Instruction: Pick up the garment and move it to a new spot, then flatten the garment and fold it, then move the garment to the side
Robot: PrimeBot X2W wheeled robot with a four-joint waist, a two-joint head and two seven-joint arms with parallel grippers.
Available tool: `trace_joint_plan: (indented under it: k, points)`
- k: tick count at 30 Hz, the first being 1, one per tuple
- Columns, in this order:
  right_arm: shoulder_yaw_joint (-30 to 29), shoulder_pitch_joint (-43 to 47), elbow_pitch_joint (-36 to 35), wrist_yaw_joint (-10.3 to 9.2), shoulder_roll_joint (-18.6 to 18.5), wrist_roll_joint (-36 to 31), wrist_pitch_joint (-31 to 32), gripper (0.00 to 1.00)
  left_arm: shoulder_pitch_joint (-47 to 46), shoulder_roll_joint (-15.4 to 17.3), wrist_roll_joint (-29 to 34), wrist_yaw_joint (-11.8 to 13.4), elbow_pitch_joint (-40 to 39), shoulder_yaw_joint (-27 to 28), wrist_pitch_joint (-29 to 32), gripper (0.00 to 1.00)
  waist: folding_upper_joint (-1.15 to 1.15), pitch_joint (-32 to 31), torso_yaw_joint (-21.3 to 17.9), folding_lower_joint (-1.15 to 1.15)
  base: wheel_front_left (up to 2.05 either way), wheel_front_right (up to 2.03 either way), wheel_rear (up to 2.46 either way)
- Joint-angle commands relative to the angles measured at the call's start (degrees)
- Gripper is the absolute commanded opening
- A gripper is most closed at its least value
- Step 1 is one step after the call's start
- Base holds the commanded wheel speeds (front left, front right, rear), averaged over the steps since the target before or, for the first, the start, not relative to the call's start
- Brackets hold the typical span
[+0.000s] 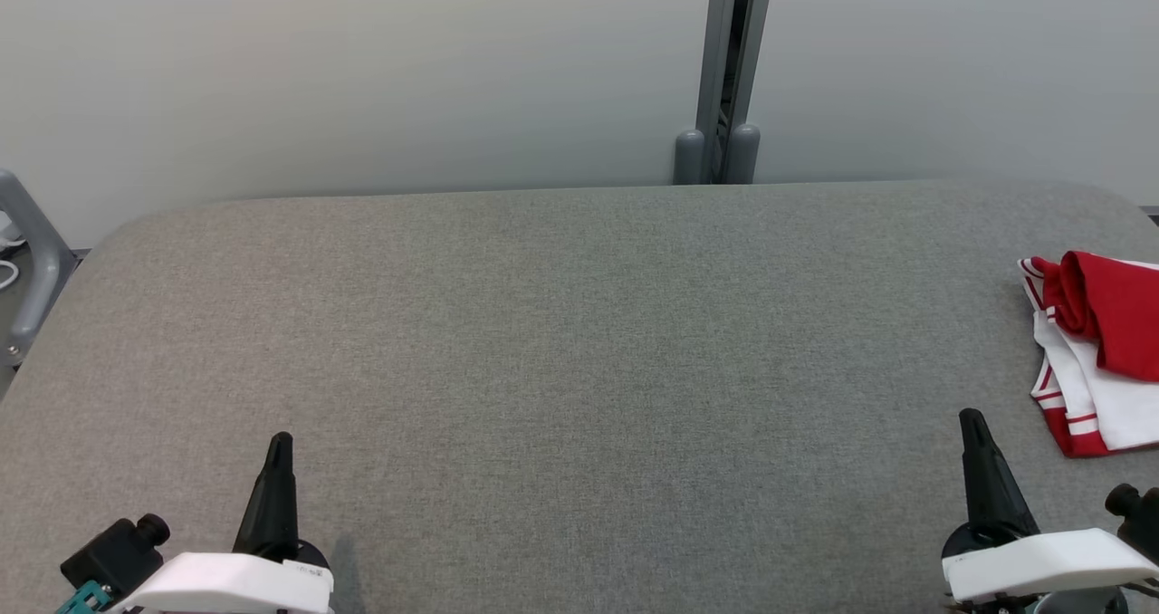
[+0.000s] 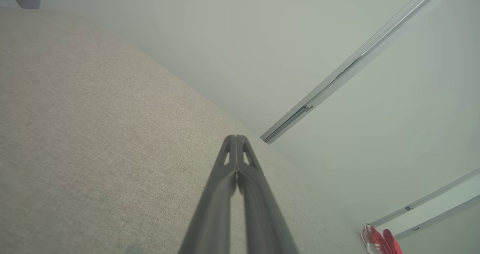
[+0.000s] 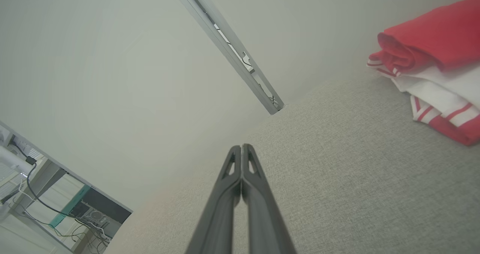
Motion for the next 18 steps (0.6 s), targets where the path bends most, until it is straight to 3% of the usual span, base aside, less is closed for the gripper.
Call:
trace_joint_plan:
  k: [1,18]
  points:
    - [-0.3,-1.3,-0.7,0.00,-0.6,1.4,0.3,0.00,-1.7,0.3,-1.3,-0.4,-0.6,0.6,0.3,0.00,0.00,0.0,0.0,0.00,0.00,0.00,0.00]
    - [-0.7,-2.1,-0.5,0.00,-0.7,13.9,2.8,0.00,-3.1,0.3,-12.4,-1.0,-0.3,2.9,4.3,0.00,0.00,0.2,-0.7,0.00,0.00,0.00,0.00]
